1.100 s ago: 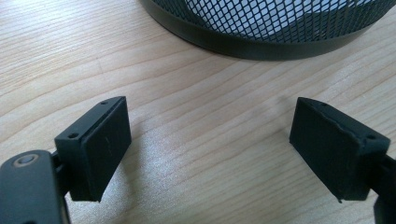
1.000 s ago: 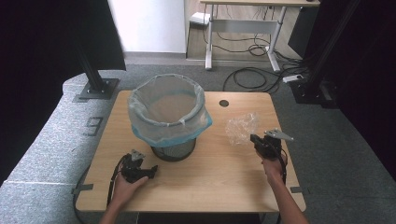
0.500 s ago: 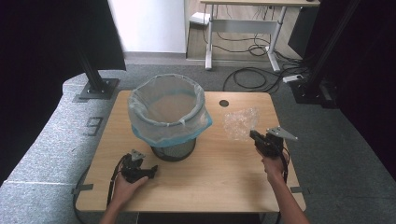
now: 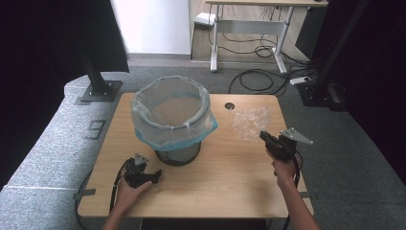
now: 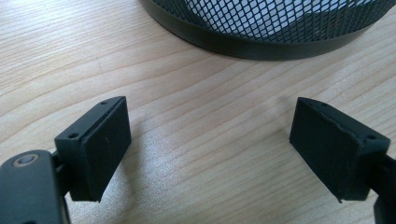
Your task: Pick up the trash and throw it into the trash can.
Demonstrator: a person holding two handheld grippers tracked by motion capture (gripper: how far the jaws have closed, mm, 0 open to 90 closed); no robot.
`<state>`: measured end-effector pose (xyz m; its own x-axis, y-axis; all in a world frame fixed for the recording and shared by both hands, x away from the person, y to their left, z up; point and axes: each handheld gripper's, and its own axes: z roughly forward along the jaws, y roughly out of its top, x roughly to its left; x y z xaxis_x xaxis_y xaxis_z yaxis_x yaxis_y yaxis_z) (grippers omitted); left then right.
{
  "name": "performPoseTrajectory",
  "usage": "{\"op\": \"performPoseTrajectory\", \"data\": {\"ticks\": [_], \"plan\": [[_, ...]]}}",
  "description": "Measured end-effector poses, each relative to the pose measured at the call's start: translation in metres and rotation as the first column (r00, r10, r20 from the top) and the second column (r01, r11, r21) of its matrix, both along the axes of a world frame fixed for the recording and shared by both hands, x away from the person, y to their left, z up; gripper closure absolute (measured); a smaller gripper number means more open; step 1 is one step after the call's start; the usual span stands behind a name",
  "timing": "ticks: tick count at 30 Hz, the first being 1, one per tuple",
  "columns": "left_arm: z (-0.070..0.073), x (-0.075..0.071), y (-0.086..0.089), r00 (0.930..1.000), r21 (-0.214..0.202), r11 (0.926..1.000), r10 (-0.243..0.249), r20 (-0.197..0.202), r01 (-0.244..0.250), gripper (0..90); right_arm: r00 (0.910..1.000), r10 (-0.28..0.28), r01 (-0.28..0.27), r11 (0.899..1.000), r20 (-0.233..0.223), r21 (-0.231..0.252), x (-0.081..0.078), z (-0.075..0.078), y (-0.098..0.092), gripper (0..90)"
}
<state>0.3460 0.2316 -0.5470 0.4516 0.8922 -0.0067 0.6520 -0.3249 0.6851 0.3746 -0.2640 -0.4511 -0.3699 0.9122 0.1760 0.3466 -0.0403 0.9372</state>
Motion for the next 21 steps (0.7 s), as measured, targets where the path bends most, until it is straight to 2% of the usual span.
{"op": "performPoseTrajectory", "data": {"ticks": [10,21], "plan": [[0.0,0.0,0.0,1.0,-0.002,1.0,0.0,0.0,0.0,12.4,0.9994,0.013,-0.013,1.0,0.032,0.002,-0.004,0.009,0.004,86.0],[0.0,0.0,0.0,1.0,-0.002,1.0,0.0,0.001,0.0,12.4,0.9949,0.021,-0.024,0.999,0.099,0.029,-0.013,0.03,0.002,86.0]]}}
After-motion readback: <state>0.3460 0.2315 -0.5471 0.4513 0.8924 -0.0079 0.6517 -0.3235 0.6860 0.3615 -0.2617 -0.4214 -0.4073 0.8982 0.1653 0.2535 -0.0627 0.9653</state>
